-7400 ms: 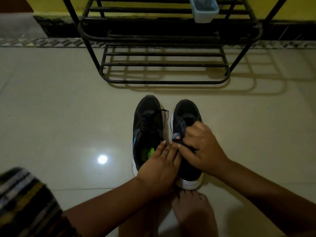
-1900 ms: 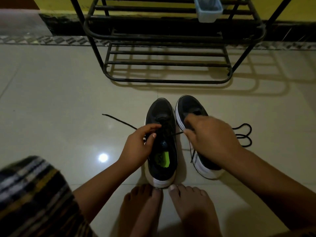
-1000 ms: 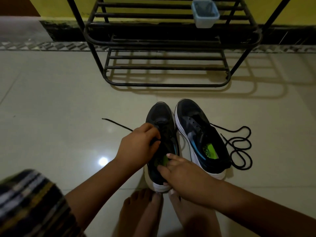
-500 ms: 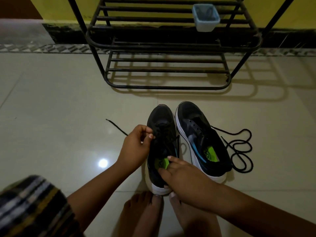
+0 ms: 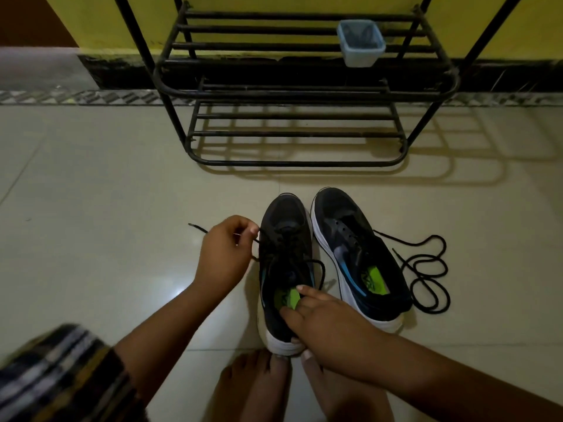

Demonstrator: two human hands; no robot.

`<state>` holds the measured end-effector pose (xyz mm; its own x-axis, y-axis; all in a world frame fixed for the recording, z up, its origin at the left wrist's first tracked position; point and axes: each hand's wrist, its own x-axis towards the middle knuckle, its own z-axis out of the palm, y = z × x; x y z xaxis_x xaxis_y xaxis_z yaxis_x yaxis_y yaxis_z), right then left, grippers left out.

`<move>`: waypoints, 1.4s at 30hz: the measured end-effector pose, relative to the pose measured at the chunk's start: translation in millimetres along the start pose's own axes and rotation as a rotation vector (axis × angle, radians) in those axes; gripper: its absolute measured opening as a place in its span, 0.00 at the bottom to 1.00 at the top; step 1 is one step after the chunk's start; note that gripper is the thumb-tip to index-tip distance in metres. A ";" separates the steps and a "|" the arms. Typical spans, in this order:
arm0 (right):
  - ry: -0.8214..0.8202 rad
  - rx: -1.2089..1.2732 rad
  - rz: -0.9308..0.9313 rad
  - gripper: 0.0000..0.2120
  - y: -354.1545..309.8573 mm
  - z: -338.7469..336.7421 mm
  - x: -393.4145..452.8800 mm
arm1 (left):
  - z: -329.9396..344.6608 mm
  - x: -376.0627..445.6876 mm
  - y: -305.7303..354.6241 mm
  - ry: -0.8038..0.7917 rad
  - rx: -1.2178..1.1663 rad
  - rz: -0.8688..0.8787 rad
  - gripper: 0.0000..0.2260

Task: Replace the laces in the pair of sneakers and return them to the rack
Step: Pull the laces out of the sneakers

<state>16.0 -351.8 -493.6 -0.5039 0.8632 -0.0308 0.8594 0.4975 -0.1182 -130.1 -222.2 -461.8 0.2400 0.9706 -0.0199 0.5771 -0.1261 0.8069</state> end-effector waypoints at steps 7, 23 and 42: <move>-0.011 0.018 -0.004 0.26 0.4 -4.3 1.7 | 1.2 -6.4 -0.6 -0.244 0.517 0.531 0.19; -0.006 0.009 0.005 0.29 1.1 3.0 -0.5 | -9.1 7.6 19.8 0.088 -0.320 -0.133 0.11; -0.019 0.039 0.004 0.25 -0.4 -4.0 0.3 | 16.4 -14.4 2.7 -0.262 0.227 0.245 0.07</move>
<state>15.9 -351.4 -489.5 -0.5025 0.8631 -0.0496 0.8574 0.4902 -0.1570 -119.2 -239.8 -469.0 0.5649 0.8250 -0.0163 0.6283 -0.4173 0.6565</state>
